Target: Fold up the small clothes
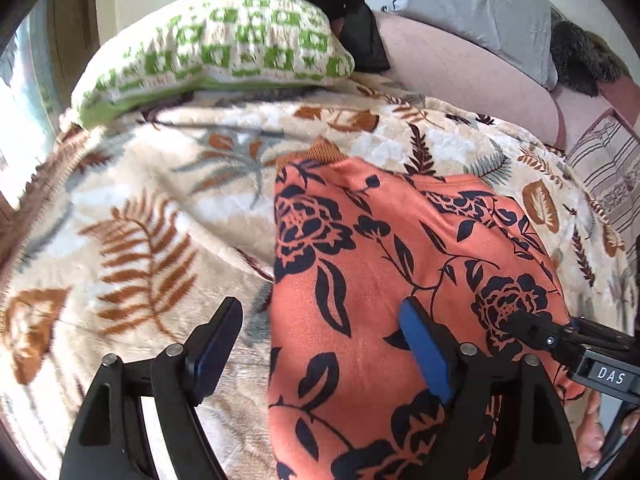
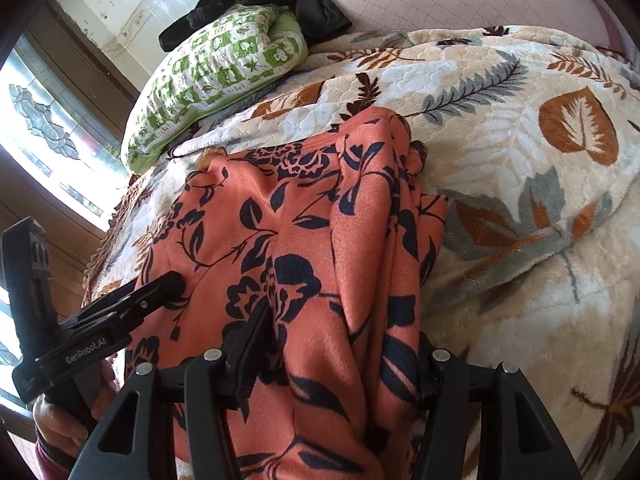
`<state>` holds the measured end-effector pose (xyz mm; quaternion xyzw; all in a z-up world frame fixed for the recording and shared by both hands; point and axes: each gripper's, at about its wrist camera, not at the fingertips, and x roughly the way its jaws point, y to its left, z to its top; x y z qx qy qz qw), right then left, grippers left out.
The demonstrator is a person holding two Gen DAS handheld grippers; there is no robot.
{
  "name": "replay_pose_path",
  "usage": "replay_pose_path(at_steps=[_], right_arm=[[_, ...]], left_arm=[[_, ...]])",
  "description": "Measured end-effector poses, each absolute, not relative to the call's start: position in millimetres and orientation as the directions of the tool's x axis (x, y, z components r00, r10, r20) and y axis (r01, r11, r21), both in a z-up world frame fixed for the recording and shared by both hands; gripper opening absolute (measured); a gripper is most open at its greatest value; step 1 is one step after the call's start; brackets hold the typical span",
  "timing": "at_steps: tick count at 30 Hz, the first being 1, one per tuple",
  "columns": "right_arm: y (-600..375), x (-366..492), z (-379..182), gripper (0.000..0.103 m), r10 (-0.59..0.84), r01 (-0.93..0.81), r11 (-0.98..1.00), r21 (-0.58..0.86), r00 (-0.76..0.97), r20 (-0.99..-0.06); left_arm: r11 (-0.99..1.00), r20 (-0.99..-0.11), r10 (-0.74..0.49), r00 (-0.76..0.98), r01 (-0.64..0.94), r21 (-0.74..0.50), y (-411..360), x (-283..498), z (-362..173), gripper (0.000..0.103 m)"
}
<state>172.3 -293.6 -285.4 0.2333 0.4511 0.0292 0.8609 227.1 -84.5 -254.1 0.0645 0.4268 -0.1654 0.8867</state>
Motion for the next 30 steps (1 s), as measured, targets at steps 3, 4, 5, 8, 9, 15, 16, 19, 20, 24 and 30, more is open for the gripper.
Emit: replay_pose_path(at_steps=[3, 4, 5, 8, 9, 15, 16, 19, 20, 24, 30], right_arm=[[-292, 152, -266, 0.061, 0.166, 0.186, 0.915, 0.358, 0.635, -0.754], [-290, 143, -259, 0.061, 0.137, 0.191, 0.922, 0.336, 0.653, -0.745], [-289, 133, -253, 0.061, 0.110, 0.196, 0.927, 0.320, 0.671, -0.733], [-286, 101, -237, 0.065, 0.041, 0.222, 0.933, 0.282, 0.715, -0.698], [-285, 91, -232, 0.065, 0.024, 0.229, 0.934, 0.273, 0.725, -0.688], [-278, 33, -190, 0.065, -0.054, 0.250, 0.938, 0.242, 0.792, -0.608], [-276, 25, -181, 0.065, -0.060, 0.247, 0.940, 0.236, 0.801, -0.595], [-270, 6, -155, 0.065, -0.071, 0.236, 0.945, 0.225, 0.822, -0.565], [-267, 0, -146, 0.065, -0.074, 0.233, 0.947, 0.222, 0.829, -0.554], [-253, -20, -118, 0.065, -0.096, 0.223, 0.956, 0.189, 0.850, -0.518], [-234, -40, -95, 0.065, -0.110, 0.210, 0.966, 0.154, 0.865, -0.489]], left_arm=[[0.952, -0.695, -0.143, 0.705, 0.290, 0.098, -83, 194, -226, 0.084], [0.957, -0.669, -0.120, 0.734, 0.266, 0.120, -81, 181, -218, 0.086], [0.961, -0.649, -0.108, 0.753, 0.246, 0.126, -78, 170, -211, 0.087], [0.969, -0.621, -0.128, 0.774, 0.231, 0.088, -69, 142, -190, 0.087], [0.971, -0.616, -0.132, 0.777, 0.227, 0.077, -67, 134, -182, 0.087], [0.981, -0.529, -0.102, 0.842, 0.175, 0.089, -59, 93, -131, 0.087], [0.982, -0.516, -0.092, 0.852, 0.164, 0.095, -58, 85, -123, 0.088], [0.986, -0.479, -0.079, 0.874, 0.140, 0.095, -53, 65, -101, 0.090], [0.986, -0.466, -0.081, 0.881, 0.140, 0.093, -52, 59, -94, 0.090], [0.987, -0.434, -0.073, 0.898, 0.128, 0.100, -46, 39, -74, 0.090], [0.990, -0.387, -0.025, 0.922, 0.077, 0.118, -36, 20, -61, 0.101]])
